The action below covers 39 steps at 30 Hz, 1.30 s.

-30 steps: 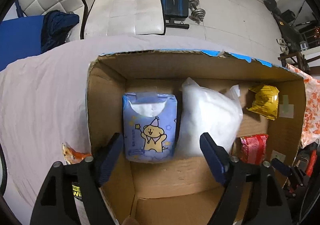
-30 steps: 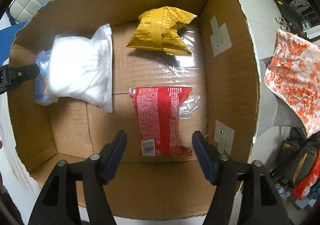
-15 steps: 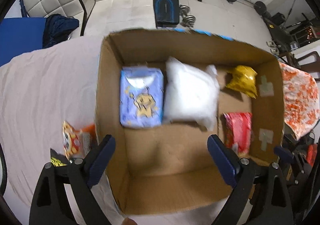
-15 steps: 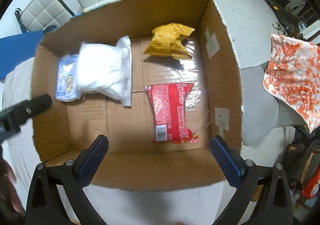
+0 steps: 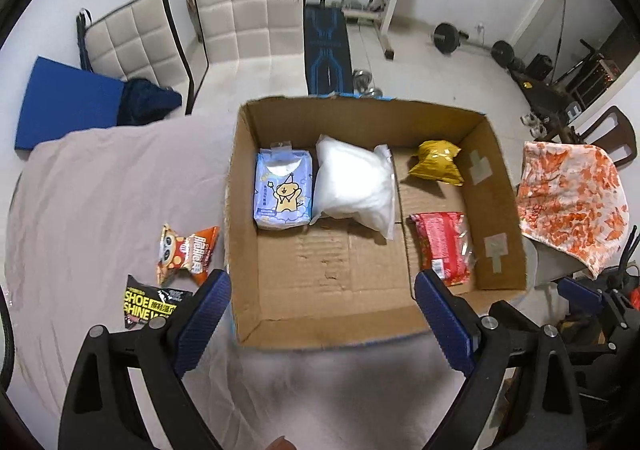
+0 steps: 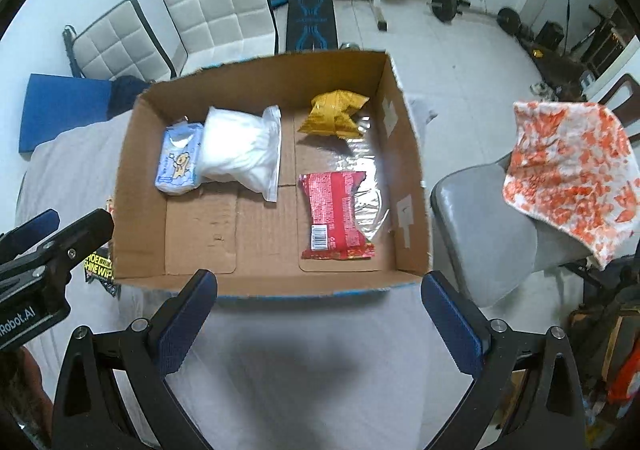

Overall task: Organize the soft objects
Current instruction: 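Lift both open tools out of the box toward the last two packs, then grasp the black shoe shine wipes with the left tool while the right tool grasps the panda bag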

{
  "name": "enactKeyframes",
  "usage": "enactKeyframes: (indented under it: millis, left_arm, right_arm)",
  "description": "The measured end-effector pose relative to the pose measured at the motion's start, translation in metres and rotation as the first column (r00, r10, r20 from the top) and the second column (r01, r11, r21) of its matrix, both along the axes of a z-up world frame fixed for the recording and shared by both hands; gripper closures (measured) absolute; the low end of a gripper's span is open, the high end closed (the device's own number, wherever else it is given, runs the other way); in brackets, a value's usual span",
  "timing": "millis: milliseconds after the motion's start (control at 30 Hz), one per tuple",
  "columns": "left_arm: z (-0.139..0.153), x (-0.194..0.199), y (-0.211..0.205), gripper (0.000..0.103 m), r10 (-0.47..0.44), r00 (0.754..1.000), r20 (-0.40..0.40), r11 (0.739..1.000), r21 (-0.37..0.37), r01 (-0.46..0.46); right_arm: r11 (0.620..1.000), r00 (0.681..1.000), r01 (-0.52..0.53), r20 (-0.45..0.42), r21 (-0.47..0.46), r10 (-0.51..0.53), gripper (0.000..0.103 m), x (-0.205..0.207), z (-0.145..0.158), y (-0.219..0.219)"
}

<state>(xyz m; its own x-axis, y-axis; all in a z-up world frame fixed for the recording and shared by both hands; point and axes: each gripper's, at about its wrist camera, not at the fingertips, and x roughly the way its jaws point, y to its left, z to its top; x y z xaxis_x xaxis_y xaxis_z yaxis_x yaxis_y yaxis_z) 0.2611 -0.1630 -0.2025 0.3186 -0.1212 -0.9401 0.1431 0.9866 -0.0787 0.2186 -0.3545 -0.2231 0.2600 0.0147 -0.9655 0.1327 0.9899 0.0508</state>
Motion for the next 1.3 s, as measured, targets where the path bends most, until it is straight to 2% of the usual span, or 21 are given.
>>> enactKeyframes:
  millis: [233,467,600,667,800,867,933,1067,1133,1300]
  left_arm:
    - [0.03,-0.028,0.007,0.009,0.012,0.999,0.053,1.0,-0.028,-0.01]
    - [0.043,-0.034,0.024,0.009,0.025,0.997,0.068,0.999,-0.034,-0.022]
    - [0.05,-0.04,0.063,0.009,0.059,0.997,0.051,0.998,-0.017,-0.058]
    - [0.05,-0.044,0.089,0.009,0.092,0.994,0.051,0.996,0.004,-0.092]
    - [0.029,-0.045,0.149,0.009,0.189,0.982,-0.018,0.981,0.038,-0.188]
    - [0.002,-0.044,0.187,0.009,0.284,0.951,-0.125,0.958,-0.014,-0.287]
    - [-0.026,-0.043,0.216,0.009,0.368,0.902,-0.224,0.917,-0.071,-0.392]
    - [-0.092,-0.034,0.254,0.009,0.506,0.771,-0.388,0.807,-0.104,-0.582]
    - [-0.117,-0.025,0.259,0.009,0.526,0.733,-0.431,0.786,-0.082,-0.612]
    - [-0.171,0.011,0.264,0.009,0.558,0.658,-0.505,0.768,0.013,-0.64]
  right_arm:
    - [1.0,0.998,-0.003,0.057,-0.002,0.004,0.0,-0.026,0.031,0.004]
    - [0.999,0.999,0.011,0.053,0.033,-0.013,0.0,-0.032,0.039,0.016]
    - [0.996,0.999,-0.023,0.045,0.087,0.019,0.0,-0.036,0.039,0.047]
    - [0.993,0.997,-0.064,0.046,0.098,0.06,0.0,-0.038,0.034,0.077]
    - [0.986,0.997,-0.081,-0.003,0.148,0.082,0.0,-0.039,0.009,0.122]
    - [0.985,0.997,-0.071,-0.023,0.16,0.076,0.0,-0.039,-0.009,0.143]
    - [0.987,0.998,-0.043,-0.04,0.157,0.05,0.0,-0.04,-0.028,0.158]
    - [0.981,0.996,0.062,-0.068,0.185,-0.05,0.0,-0.04,-0.058,0.164]
    - [0.973,0.99,0.128,-0.079,0.19,-0.115,0.0,-0.039,-0.068,0.158]
    - [0.95,0.969,0.245,-0.066,0.192,-0.236,0.0,-0.038,-0.071,0.136]
